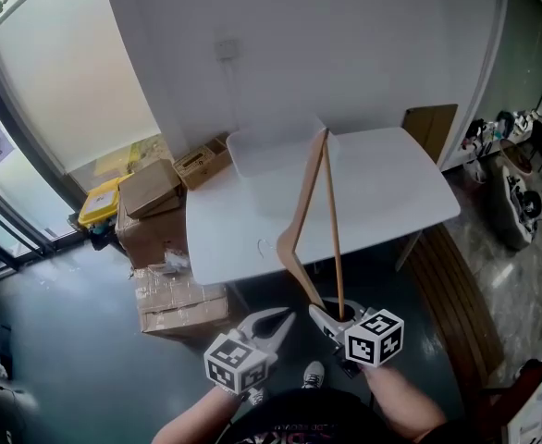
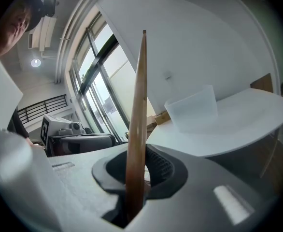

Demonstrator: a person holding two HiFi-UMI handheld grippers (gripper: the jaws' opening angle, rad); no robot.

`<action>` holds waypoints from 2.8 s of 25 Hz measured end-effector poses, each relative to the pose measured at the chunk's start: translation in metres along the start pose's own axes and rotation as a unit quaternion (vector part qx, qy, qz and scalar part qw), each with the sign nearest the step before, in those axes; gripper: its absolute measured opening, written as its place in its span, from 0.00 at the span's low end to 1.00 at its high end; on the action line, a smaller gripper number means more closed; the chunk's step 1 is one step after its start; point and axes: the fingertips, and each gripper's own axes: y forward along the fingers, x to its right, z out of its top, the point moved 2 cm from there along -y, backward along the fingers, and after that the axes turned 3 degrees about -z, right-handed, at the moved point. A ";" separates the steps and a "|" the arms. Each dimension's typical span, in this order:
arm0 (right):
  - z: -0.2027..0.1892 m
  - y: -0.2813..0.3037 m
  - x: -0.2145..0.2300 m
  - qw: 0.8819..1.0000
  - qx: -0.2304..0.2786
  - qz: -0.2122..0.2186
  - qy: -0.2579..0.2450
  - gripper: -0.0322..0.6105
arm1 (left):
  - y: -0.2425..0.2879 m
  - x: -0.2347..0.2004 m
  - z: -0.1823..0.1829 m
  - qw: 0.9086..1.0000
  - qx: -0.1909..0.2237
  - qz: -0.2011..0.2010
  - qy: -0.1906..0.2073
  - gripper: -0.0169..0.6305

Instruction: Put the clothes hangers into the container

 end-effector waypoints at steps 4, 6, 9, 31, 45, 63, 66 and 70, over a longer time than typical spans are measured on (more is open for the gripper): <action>0.008 -0.008 0.014 1.000 0.000 0.009 -0.005 0.14 | 0.019 0.007 0.003 1.000 0.003 0.005 0.004 0.03; 0.011 -0.012 0.021 1.000 0.000 0.015 -0.010 0.14 | 0.027 0.010 0.005 1.000 0.004 0.010 0.004 0.03; 0.017 -0.016 0.033 1.000 0.001 0.021 -0.017 0.14 | 0.040 0.013 0.014 1.000 0.011 0.020 0.007 0.03; 0.059 0.037 0.075 1.000 -0.002 0.006 0.001 0.14 | 0.071 -0.049 0.041 1.000 -0.004 0.010 0.000 0.03; 0.091 0.100 0.064 1.000 0.012 -0.025 0.001 0.14 | 0.047 -0.112 0.064 1.000 0.009 -0.003 0.012 0.03; 0.141 0.164 0.079 0.996 0.029 -0.077 -0.031 0.14 | 0.024 -0.181 0.079 1.000 0.020 -0.007 0.017 0.03; 0.150 0.167 0.091 0.995 0.021 -0.080 -0.051 0.14 | 0.031 -0.185 0.081 1.000 0.017 -0.002 0.016 0.03; 0.168 0.169 0.114 0.994 0.012 -0.081 -0.075 0.14 | 0.044 -0.189 0.086 1.000 0.017 0.011 0.016 0.03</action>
